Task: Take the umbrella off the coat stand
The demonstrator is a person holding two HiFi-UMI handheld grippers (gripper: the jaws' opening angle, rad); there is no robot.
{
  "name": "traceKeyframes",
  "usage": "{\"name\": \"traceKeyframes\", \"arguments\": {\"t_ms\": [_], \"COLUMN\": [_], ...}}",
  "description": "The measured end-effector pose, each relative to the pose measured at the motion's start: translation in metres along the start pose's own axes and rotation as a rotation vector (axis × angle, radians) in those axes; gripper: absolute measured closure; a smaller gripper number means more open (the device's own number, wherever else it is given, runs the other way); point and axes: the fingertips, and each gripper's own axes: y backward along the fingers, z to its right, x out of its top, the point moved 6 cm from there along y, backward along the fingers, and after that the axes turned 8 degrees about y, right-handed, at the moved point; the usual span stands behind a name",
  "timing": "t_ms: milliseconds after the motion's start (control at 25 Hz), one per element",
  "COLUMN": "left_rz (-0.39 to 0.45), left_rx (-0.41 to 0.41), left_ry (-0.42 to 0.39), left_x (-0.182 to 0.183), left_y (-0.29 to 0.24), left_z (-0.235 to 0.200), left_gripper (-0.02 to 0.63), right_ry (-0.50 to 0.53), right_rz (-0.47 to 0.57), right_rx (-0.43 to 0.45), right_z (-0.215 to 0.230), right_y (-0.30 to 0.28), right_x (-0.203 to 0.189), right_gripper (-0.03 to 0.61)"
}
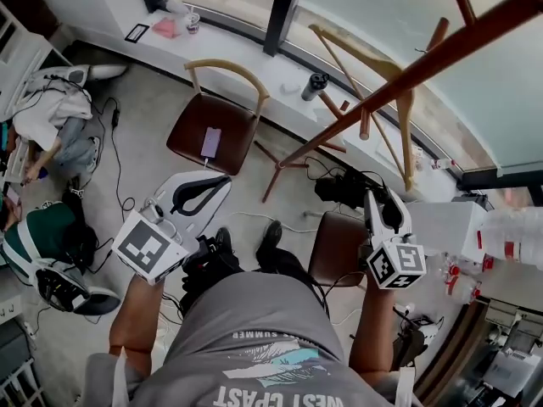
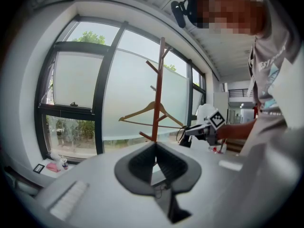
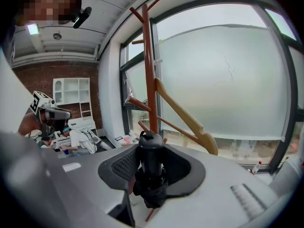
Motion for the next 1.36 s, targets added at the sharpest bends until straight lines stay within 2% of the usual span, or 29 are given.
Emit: {"name": "traceKeyframes", "arguments": {"t_ms": [560, 840, 1360], "left_rz": [0.042, 0.049, 0.055], "left_rx": [-0.024, -0.039, -0.059], "left_ry": [-0.03, -0.043, -0.048], "left_x": [0.009, 0.006, 0.005], "left_y": [0.027, 0.036, 0.042], "left_z": [0.022, 0.028, 0.025], "left_gripper": [0.611, 0.611, 0.611], "right_ry": [0.13, 0.168, 0.179], "right_rz": [0.069, 0.097, 0.117], "right_rx": [0.103, 0.111, 0.104], "right_z": [-0.051, -0.067, -0.082], "right_y": [0.058, 0.078, 0.091], "right_x": [0.063, 0.078, 0.092], "right_gripper": [0.426, 0.426, 0.425]}}
